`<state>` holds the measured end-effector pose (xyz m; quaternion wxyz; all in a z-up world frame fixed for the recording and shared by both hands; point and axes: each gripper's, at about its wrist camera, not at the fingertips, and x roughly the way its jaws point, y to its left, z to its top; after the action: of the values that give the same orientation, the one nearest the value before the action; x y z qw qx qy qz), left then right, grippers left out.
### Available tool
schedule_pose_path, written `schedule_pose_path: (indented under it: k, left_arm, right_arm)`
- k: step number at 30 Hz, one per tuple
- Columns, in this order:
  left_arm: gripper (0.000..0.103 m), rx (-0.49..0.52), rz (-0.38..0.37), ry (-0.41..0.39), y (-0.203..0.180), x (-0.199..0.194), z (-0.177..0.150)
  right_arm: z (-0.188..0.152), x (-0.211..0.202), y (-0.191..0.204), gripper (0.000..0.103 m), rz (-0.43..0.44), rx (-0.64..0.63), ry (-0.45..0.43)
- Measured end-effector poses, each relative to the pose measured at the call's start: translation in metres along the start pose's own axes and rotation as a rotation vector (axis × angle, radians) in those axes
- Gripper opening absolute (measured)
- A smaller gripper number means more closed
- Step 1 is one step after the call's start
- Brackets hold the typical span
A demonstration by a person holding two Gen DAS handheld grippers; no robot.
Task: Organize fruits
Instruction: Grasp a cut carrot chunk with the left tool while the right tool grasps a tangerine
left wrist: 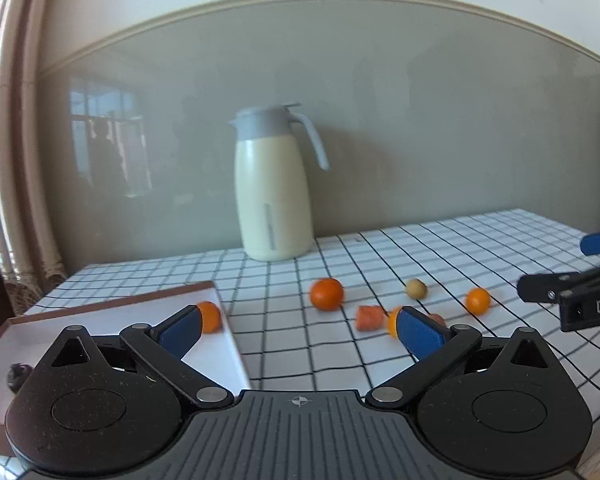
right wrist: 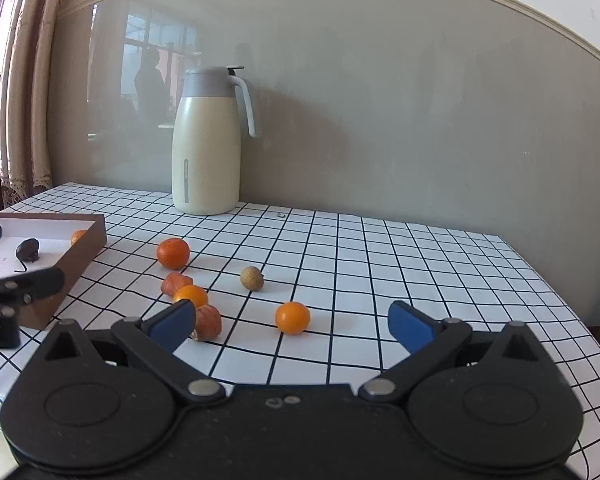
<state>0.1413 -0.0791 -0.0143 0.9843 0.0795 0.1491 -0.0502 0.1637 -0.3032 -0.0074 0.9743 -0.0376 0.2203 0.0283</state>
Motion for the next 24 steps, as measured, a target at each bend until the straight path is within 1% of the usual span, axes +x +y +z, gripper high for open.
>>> schedule_pose_path:
  k: [7, 13, 17, 22, 24]
  left_arm:
    - [0.103, 0.004, -0.049, 0.037, -0.021, 0.017, -0.002]
    - [0.102, -0.006, -0.060, 0.060, -0.027, 0.028, -0.005]
    - [0.097, -0.003, -0.075, 0.072, -0.033, 0.034, -0.006]
    - [0.096, -0.009, -0.081, 0.086, -0.040, 0.041, -0.007]
    - [0.095, -0.014, -0.085, 0.093, -0.042, 0.042, -0.008]
  right_arm:
    - [-0.006, 0.013, -0.011, 0.097, -0.020, 0.013, 0.030]
    - [-0.010, 0.018, -0.020, 0.097, -0.031, 0.027, 0.038]
    - [-0.011, 0.024, -0.021, 0.097, -0.031, 0.029, 0.044]
    - [-0.011, 0.030, -0.021, 0.097, -0.021, 0.026, 0.050]
    - [-0.010, 0.032, -0.022, 0.095, -0.007, 0.034, 0.058]
